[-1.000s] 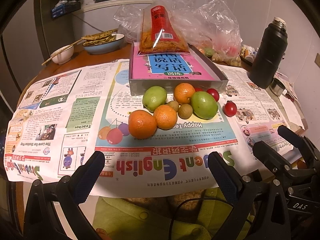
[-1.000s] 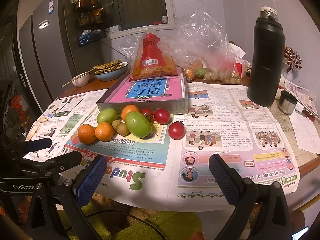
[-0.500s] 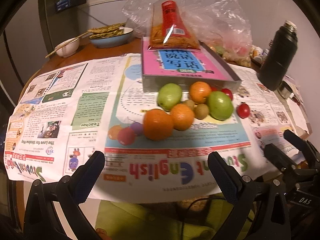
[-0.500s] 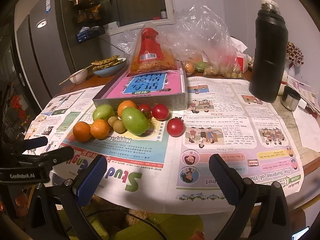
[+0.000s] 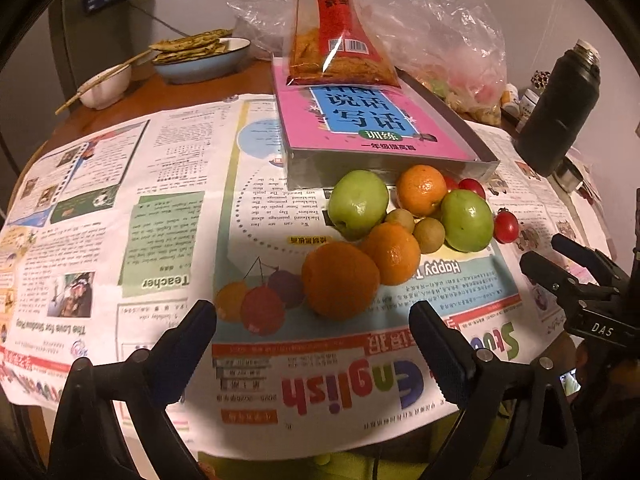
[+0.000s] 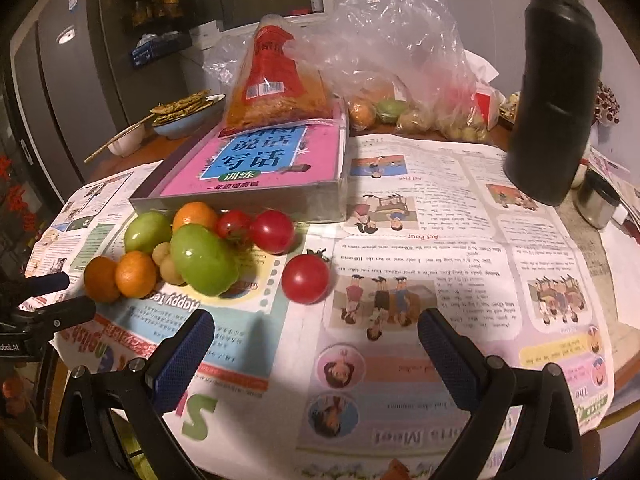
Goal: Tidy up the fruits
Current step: 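Grasp a large orange with the left tool while the right tool grasps a cherry tomato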
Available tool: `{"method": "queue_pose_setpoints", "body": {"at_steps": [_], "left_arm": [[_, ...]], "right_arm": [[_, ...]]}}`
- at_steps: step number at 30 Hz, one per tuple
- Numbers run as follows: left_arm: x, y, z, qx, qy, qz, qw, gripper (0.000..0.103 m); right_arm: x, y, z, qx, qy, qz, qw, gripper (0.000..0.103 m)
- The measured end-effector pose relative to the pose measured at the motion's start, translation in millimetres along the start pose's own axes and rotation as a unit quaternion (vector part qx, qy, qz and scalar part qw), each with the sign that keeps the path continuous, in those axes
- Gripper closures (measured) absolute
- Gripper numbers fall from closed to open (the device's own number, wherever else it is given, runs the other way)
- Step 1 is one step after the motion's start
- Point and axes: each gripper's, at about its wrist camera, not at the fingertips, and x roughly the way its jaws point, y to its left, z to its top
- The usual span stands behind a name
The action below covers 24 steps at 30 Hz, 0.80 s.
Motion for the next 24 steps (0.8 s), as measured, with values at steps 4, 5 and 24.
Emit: {"method": "queue_pose_setpoints", "body": {"at_steps": [4,5,24], "left_arm": [[11.2,1.7,5.2,-0.004,0.016,-0.02,0.9997,0.034],[13.3,1.8,6.3,-0.004,0.017,-0.023,0.9996,0.035],[21.2,3.8,17.1,0.0,0.009,-0.063,0.998,0.054]], "right_arm": [[8.9,-0.3,4.2,-0.004,0.004,0.001,1.0,0.0],[10.7,-0.4,5.2,-0.004,0.005,0.003,1.0,0.0],[36.4,-1.2,16.1,-0.029,0.012,0.008,0.999,0.057]]}}
